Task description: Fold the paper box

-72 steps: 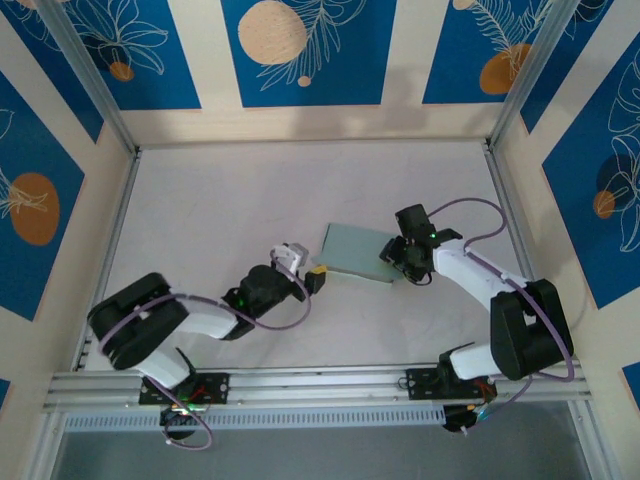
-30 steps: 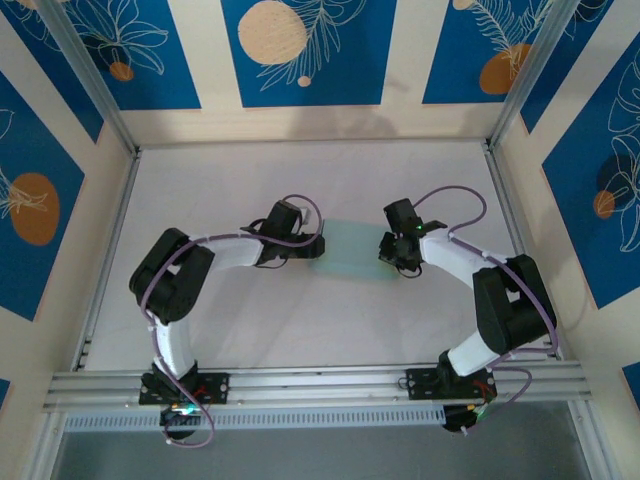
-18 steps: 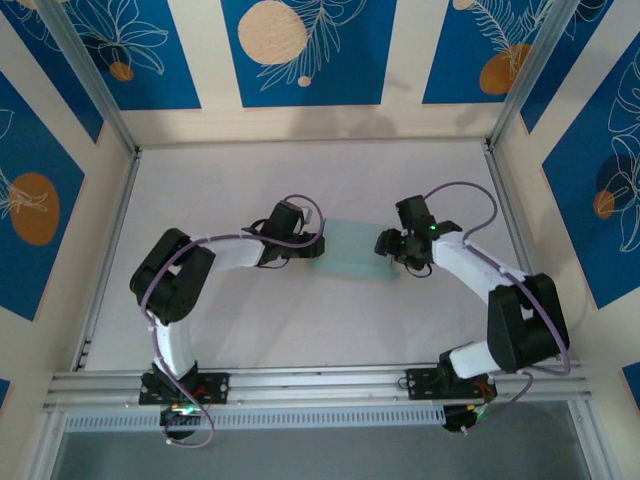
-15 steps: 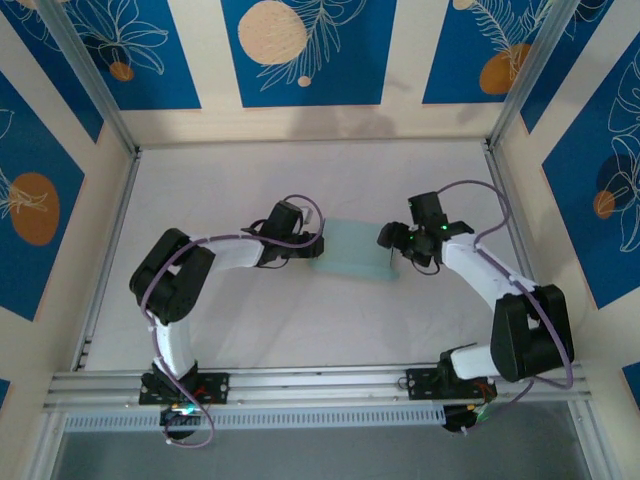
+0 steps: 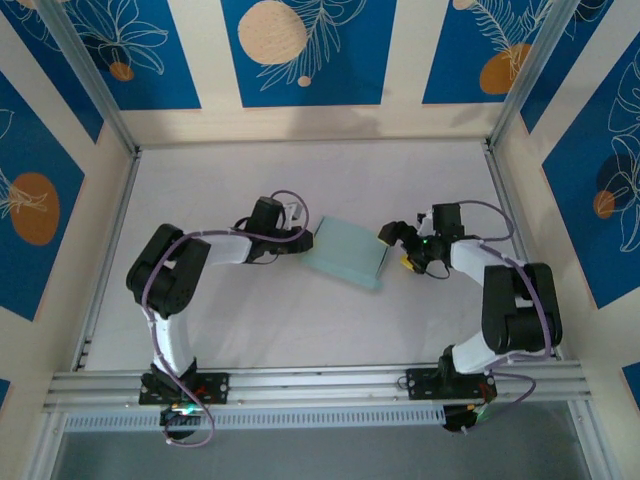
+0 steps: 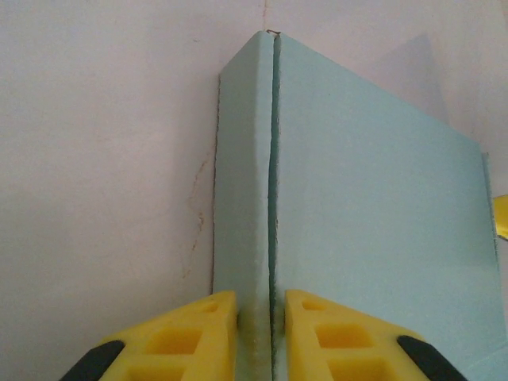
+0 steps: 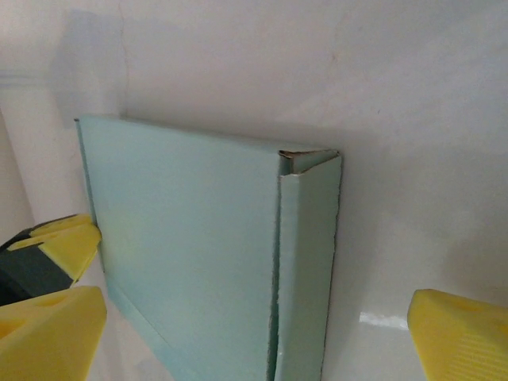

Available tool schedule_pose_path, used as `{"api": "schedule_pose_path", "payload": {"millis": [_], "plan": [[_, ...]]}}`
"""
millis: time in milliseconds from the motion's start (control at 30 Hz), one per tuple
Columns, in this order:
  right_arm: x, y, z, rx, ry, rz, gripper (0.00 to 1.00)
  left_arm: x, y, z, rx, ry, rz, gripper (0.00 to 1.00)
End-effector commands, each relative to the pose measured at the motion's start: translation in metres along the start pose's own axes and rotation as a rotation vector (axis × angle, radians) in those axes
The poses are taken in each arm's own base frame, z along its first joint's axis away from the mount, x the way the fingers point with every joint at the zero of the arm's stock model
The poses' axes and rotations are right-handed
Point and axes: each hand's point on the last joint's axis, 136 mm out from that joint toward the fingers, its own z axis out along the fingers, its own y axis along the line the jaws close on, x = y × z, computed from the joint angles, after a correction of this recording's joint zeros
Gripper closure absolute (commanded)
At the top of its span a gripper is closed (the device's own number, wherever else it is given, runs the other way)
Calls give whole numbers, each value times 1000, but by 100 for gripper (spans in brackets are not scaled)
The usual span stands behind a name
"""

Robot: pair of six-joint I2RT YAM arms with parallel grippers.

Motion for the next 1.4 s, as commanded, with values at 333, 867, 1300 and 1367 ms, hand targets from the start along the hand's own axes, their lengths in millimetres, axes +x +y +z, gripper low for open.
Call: {"api": "schedule_pose_path", "payload": {"millis": [333, 867, 1300, 1367], "plan": [[42, 5, 29, -68, 157, 39, 1, 40, 42, 10, -27, 118, -176, 87], [45, 34, 37, -221, 227, -12, 3, 38, 48, 5, -23, 148, -202, 90], [41, 58, 14, -230, 130, 20, 65, 37, 40, -1, 12, 123, -223, 85], [41, 62, 8, -237, 121, 26, 66, 31, 34, -8, 11, 109, -207, 81]]}}
